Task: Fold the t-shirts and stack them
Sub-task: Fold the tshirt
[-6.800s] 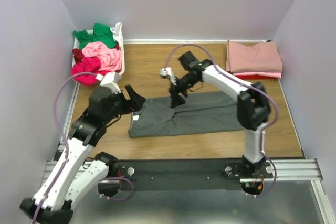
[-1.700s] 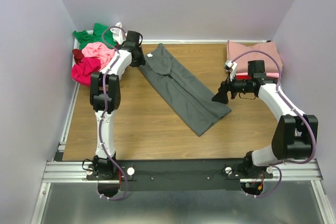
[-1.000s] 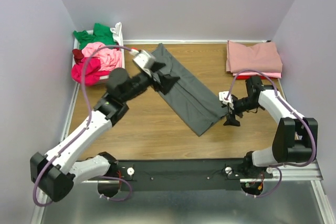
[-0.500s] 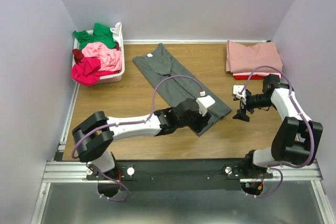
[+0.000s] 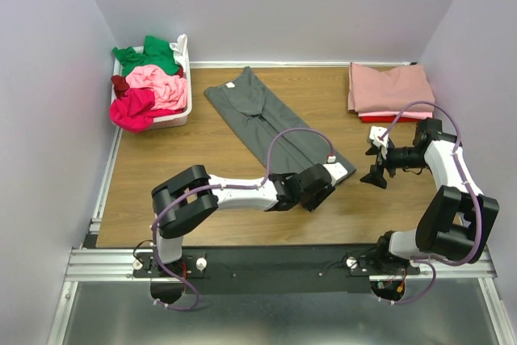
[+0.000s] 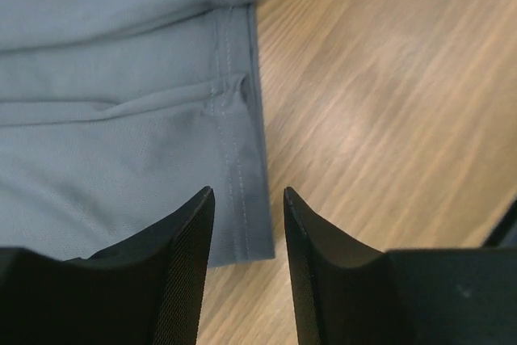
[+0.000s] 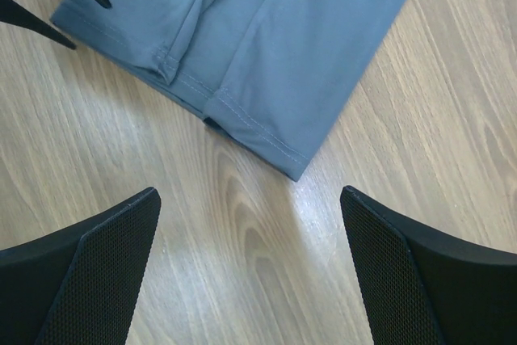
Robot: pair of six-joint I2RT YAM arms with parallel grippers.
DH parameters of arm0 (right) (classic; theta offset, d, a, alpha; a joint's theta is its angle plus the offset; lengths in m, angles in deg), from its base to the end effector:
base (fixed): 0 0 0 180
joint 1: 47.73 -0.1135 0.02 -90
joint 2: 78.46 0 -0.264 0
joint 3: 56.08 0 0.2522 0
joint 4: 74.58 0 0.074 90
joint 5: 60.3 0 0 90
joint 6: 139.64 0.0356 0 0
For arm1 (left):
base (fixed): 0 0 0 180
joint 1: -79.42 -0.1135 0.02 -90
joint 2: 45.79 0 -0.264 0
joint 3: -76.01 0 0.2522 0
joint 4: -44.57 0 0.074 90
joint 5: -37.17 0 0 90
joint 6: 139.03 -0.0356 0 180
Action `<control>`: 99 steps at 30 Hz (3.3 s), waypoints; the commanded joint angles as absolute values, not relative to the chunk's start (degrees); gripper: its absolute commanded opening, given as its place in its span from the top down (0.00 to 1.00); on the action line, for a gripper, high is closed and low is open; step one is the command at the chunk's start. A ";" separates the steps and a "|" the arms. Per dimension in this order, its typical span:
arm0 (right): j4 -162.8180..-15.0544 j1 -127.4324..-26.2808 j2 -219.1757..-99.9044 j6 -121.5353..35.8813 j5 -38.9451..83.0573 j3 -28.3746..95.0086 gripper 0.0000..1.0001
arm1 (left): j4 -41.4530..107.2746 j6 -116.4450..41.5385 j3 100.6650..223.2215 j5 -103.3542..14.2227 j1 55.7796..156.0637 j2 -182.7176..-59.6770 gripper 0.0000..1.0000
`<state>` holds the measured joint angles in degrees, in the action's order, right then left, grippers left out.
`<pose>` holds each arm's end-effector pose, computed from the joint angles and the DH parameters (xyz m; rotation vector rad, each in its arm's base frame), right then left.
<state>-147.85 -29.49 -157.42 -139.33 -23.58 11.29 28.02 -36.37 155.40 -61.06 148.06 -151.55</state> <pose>0.2227 -0.0433 0.2270 -1.3693 1.8162 0.5885 0.1496 -0.3685 0.1812 1.0486 2.1314 -0.5442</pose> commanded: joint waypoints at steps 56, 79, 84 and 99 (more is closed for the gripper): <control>-164.73 -32.86 -158.18 -165.56 -25.60 8.75 0.01 | 20.52 -33.22 145.42 -65.59 155.70 -147.23 1.00; -133.00 -60.73 -150.09 -145.18 -8.63 -12.52 0.25 | 22.37 -24.51 135.92 -61.00 157.03 -139.13 1.00; -128.77 -61.97 -149.74 -142.98 -5.90 -14.10 0.34 | 22.55 -24.07 134.78 -60.83 157.12 -137.90 1.00; -126.13 -63.64 -147.82 -140.26 -4.93 -14.64 1.00 | 26.67 -23.90 130.38 -56.79 157.12 -132.37 1.00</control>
